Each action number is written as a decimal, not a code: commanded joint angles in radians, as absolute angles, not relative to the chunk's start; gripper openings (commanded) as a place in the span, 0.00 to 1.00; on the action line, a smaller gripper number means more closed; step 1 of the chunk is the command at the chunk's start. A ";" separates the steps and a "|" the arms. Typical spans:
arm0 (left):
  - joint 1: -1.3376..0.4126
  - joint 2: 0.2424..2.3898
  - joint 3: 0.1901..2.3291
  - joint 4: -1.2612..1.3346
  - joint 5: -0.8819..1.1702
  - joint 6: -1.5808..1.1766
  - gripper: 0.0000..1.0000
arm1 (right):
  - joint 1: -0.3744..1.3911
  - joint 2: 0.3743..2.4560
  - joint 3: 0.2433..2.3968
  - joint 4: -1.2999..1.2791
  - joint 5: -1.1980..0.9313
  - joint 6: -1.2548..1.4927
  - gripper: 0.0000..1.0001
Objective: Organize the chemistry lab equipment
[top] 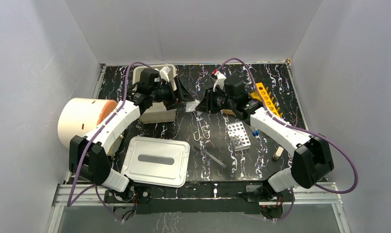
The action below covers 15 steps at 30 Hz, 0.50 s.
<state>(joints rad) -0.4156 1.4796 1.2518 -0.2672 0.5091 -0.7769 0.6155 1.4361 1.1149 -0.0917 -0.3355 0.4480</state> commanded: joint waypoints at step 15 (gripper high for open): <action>-0.422 1.423 1.210 -0.167 0.666 -0.829 0.05 | 0.614 1.443 1.153 -0.023 -0.425 0.479 0.37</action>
